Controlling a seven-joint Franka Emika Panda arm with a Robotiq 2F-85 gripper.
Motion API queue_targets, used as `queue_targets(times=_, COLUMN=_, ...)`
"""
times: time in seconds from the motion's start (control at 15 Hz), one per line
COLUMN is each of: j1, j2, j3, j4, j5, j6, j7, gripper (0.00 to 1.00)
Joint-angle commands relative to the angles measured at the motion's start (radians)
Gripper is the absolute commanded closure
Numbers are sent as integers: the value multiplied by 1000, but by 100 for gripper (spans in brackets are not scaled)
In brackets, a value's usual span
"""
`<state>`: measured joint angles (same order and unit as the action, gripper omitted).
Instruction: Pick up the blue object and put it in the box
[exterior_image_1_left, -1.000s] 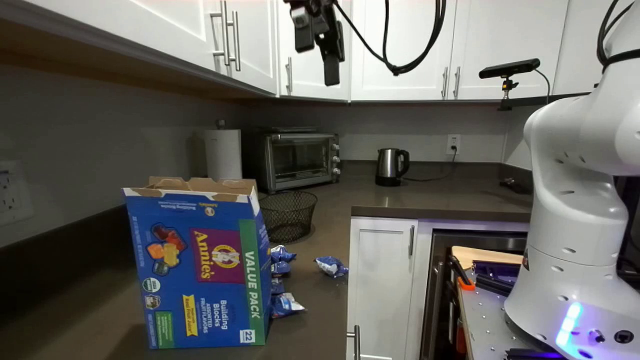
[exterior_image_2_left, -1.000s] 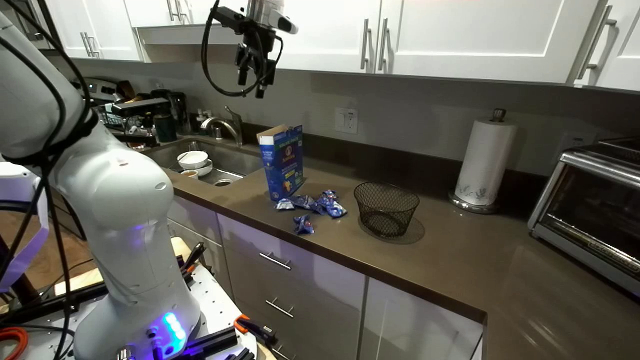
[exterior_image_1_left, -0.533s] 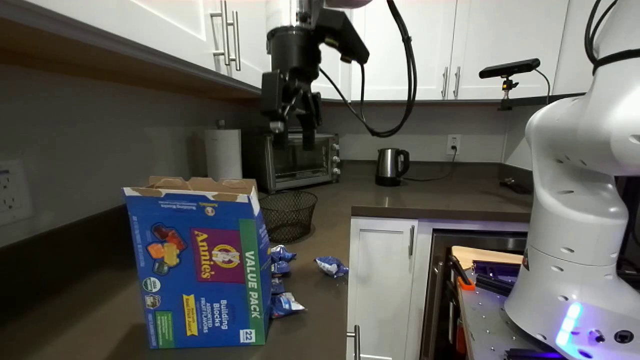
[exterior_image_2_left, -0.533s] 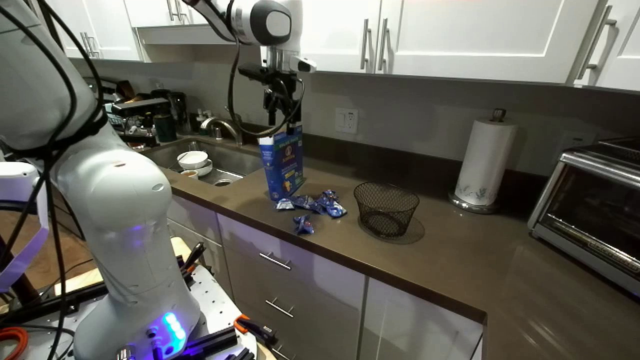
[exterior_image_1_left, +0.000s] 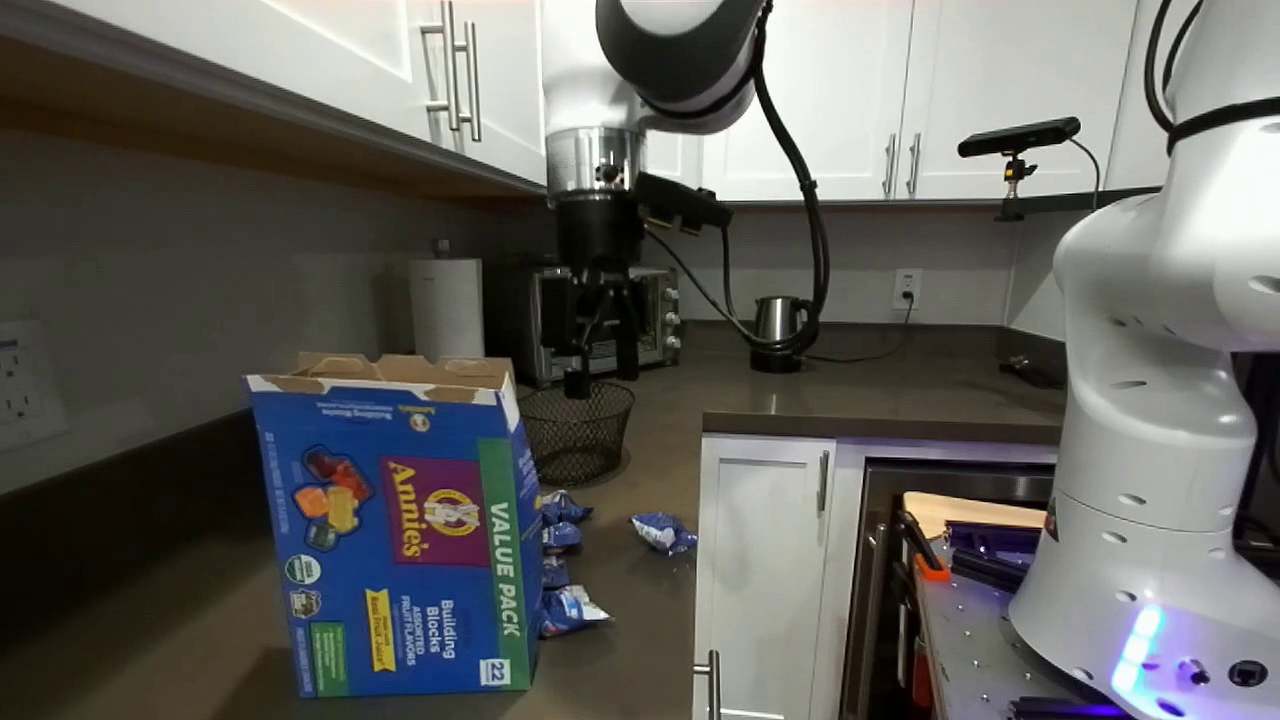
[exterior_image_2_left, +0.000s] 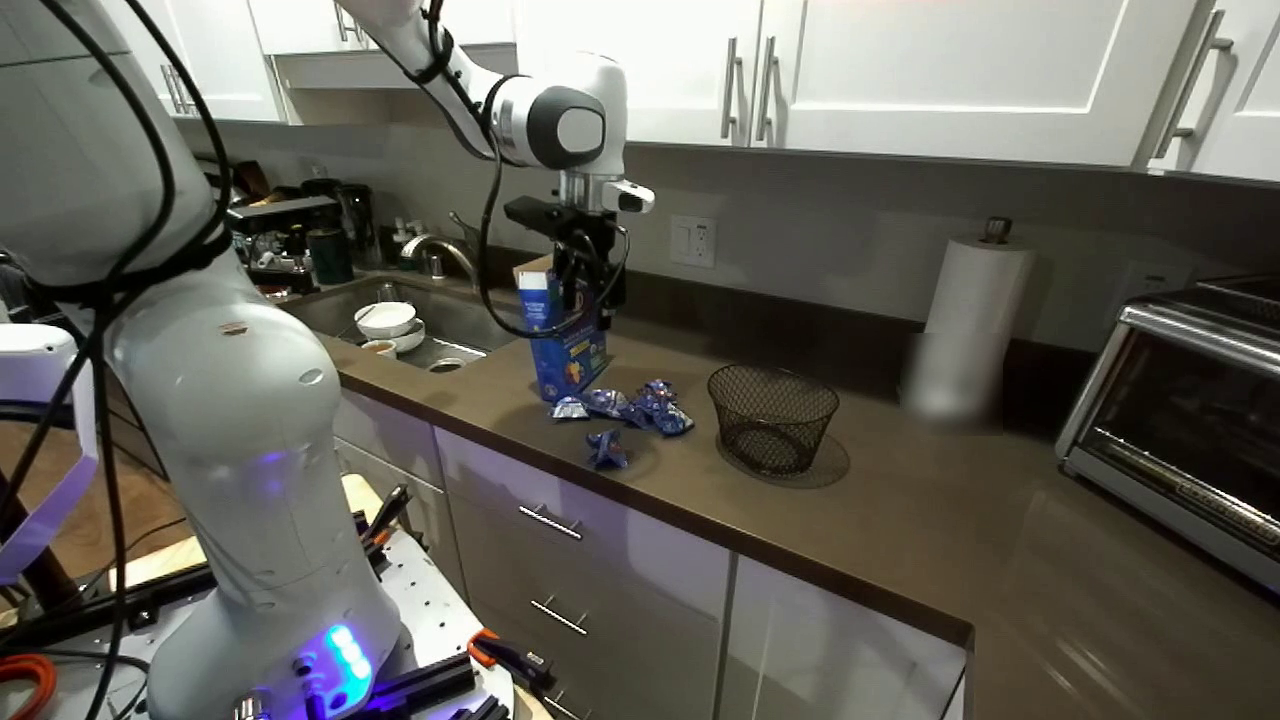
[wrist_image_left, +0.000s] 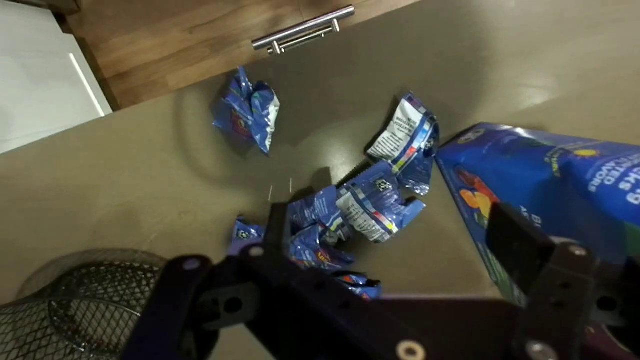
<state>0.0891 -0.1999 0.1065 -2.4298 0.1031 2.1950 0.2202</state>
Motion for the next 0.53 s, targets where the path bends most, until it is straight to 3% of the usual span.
queue_targets(times=0.0, j1=-5, j2=2, j3=-3, j4=-5, j5=0, j6=0, j7=-1, gripper=0)
queue_targets(times=0.47, j1=-28, j2=57, j3=-6, j4=-61, j5=-63, j6=99, j7=40, gripper=0)
